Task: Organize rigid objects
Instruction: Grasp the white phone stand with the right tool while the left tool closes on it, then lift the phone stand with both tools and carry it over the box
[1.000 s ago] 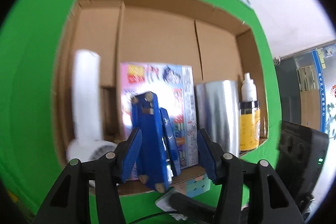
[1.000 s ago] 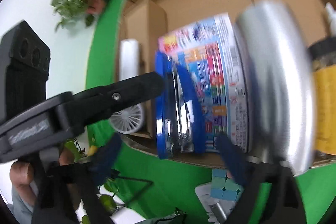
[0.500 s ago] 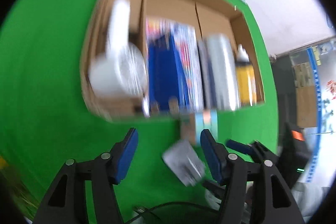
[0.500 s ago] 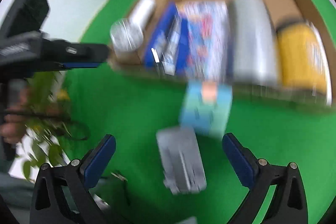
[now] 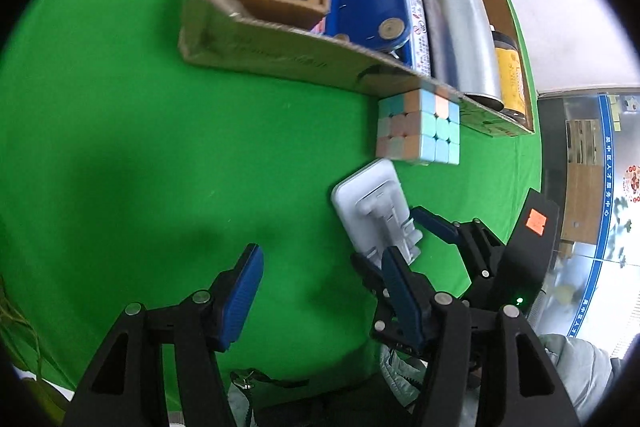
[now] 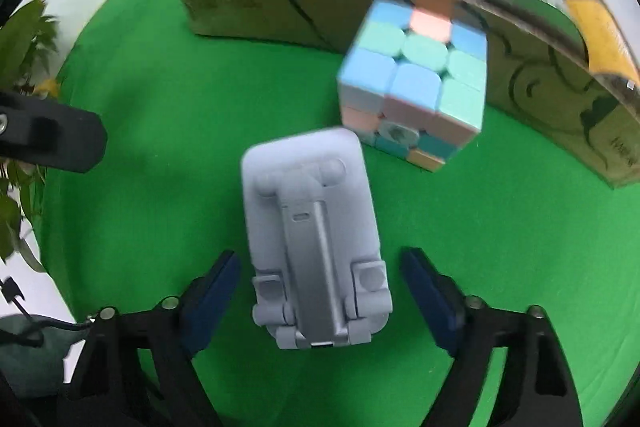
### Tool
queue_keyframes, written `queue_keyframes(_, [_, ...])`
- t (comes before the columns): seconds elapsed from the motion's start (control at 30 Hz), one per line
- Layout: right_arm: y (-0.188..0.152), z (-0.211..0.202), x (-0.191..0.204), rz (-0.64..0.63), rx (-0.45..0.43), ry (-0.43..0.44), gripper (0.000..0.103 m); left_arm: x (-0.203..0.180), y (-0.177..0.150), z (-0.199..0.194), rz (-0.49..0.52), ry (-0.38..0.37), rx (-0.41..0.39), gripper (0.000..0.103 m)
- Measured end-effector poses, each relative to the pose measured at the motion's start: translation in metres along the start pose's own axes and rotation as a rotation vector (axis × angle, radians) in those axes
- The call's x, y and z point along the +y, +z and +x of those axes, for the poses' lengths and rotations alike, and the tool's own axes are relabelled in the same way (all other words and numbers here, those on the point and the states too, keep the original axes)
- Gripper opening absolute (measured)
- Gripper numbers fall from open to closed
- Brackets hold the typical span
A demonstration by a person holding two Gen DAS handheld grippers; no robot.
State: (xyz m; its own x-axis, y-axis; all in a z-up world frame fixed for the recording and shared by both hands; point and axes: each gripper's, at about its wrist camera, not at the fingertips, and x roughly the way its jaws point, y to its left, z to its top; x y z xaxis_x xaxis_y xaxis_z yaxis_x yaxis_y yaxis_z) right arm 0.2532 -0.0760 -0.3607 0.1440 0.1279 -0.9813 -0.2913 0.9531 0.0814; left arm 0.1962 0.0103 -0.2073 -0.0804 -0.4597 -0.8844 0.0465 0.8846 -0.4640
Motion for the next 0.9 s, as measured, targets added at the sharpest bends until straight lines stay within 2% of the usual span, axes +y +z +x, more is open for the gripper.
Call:
queue_keyframes(0.13, [-0.017,0.001,0.015,-0.090,-0.008,-0.081,0.066,0.010,-0.016,0.006,-0.024,0.008,0.004,0.061])
queue_keyframes(0.27, [-0.024,-0.002,0.015,-0.031,0.018,-0.024,0.064,0.018,-0.027,0.015,-0.039,-0.006,0.025,0.061])
queue_keyframes(0.33, [-0.025,-0.004,0.009,0.013,0.039,0.023,0.064,0.020,-0.030,0.021,-0.049,-0.028,0.036,0.061])
queue_keyframes(0.53, [-0.035,-0.007,0.001,0.236,0.127,0.237,0.063,0.023,-0.032,0.042,-0.089,-0.134,0.076,0.060])
queue_keyframes(0.63, [-0.035,-0.005,-0.005,0.315,0.164,0.331,0.063,0.021,-0.031,0.051,-0.082,-0.152,0.077,0.059])
queue_keyframes(0.7, [-0.037,-0.004,-0.003,0.343,0.181,0.381,0.063,0.021,-0.029,0.057,-0.102,-0.187,0.082,0.059])
queue_keyframes(0.83, [-0.020,-0.013,0.002,0.362,0.190,0.456,0.063,0.015,-0.028,0.067,-0.121,-0.258,0.091,0.059])
queue_keyframes(0.9, [-0.018,-0.025,0.004,0.360,0.177,0.473,0.063,0.011,-0.028,0.070,-0.098,-0.238,0.104,0.048])
